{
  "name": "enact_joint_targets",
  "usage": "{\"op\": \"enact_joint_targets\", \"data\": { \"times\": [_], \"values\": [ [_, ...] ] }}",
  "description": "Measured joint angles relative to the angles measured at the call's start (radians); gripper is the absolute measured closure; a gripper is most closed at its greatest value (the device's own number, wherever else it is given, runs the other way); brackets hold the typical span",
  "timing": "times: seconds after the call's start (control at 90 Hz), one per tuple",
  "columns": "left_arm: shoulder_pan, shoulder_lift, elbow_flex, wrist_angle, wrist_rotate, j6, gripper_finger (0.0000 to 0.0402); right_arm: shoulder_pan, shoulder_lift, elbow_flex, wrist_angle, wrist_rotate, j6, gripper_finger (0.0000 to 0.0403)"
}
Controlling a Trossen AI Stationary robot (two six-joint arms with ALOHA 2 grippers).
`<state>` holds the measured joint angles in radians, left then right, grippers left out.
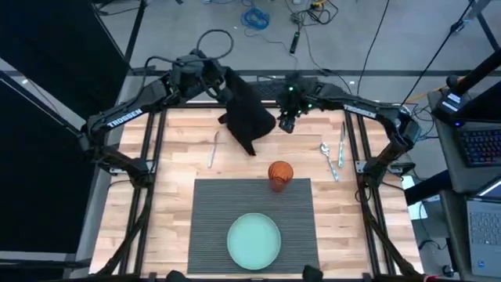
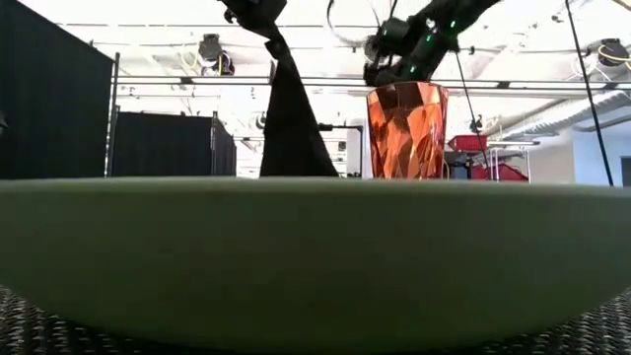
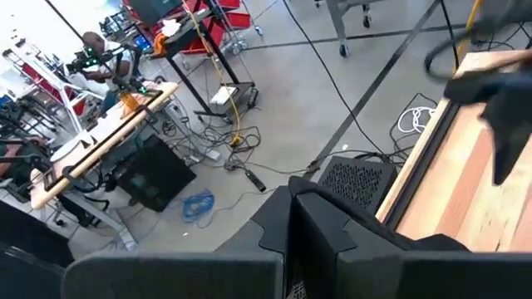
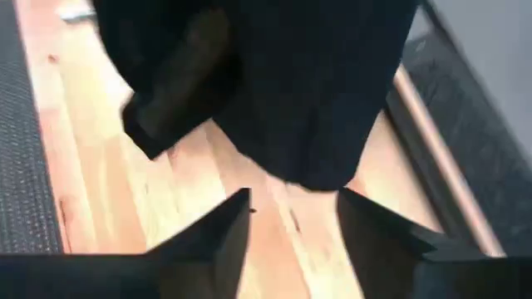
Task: Set table place
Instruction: Fold the black napkin
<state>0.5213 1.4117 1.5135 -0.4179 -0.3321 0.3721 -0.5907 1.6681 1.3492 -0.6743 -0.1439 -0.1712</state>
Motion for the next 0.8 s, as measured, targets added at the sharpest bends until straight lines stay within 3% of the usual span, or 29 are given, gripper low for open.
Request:
{"op": "enact_joint_targets", "data": {
  "times": [0.111, 0.211, 0.522, 0.8],
  "values": [
    [0.004, 0.020, 0.001, -0.025, 0.000, 0.000, 0.0402, 0.010, 0.068, -0.020, 0.054, -0.097, 0.040, 0.0170],
    [0.008, 0.048, 0.001, -0.055, 0.000, 0.001, 0.0402, 0.030, 0.123, -0.021, 0.094, -0.149, 0.071, 0.0159],
    [0.008, 0.061, 0.001, -0.048, 0.005, 0.004, 0.0402, 0.093, 0.240, -0.022, 0.242, -0.141, 0.109, 0.0169],
    [0.008, 0.061, 0.001, -0.049, 0.006, 0.006, 0.0402, 0.102, 0.316, -0.022, 0.300, -0.067, 0.121, 0.0172]
  ]
}}
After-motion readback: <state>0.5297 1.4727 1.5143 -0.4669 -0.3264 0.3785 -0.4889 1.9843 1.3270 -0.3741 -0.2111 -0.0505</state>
